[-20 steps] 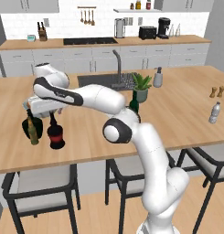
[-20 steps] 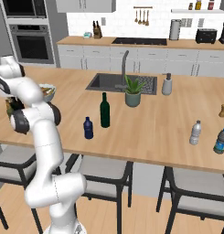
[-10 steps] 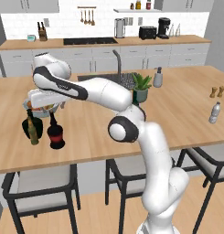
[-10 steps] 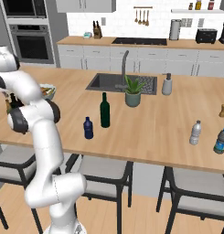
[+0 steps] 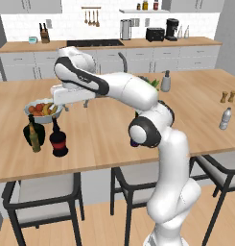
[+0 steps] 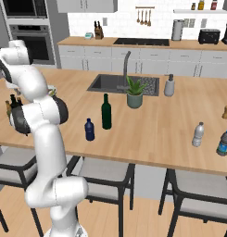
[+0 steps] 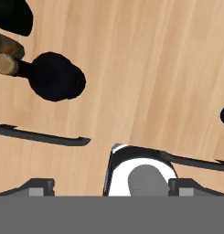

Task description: Move the plastic bottles in the middle to the plastics group, and the glass bottles in the middle to the glass group.

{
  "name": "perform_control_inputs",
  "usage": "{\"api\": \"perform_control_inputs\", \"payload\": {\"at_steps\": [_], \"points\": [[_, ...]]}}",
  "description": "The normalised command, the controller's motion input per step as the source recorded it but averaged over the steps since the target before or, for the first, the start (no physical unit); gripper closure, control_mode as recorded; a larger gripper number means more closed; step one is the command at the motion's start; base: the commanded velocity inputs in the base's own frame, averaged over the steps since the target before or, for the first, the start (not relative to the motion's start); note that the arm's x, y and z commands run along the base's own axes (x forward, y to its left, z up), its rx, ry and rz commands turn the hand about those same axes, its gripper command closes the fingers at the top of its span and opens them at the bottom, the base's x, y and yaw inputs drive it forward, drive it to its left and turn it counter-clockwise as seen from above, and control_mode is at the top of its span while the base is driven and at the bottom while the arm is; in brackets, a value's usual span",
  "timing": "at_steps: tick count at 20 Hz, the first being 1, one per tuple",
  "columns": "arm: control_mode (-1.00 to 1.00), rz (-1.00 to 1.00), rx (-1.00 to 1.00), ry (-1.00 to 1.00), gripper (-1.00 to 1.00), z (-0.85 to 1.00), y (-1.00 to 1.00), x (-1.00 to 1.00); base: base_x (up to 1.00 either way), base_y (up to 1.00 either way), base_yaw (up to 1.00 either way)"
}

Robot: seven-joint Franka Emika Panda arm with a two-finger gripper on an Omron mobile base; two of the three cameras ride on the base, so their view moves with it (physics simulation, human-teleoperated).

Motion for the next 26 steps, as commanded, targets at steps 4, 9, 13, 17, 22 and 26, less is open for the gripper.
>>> {"api": "perform_control_inputs", "payload": {"at_steps": [4,9,13,17,22,26], "points": [[-1.0,-0.11,0.07,-0.02,-1.0,0.0,-1.0,-0.1,0.0,0.0,0.0],[-1.0,-0.11,0.03,-0.02,-1.0,-0.06,-1.0,-0.08,0.0,0.0,0.0],[-1.0,-0.12,0.0,0.0,-1.0,-0.08,-1.0,-0.07,0.0,0.0,0.0],[-1.0,-0.14,0.0,0.0,-1.0,-0.22,-0.89,-0.05,0.0,0.0,0.0],[-1.0,-0.11,0.0,0.0,-1.0,-0.13,-0.73,0.0,0.0,0.0,0.0],[-1.0,-0.01,0.0,0.0,-1.0,-0.25,-0.39,0.33,0.0,0.0,0.0]]}}
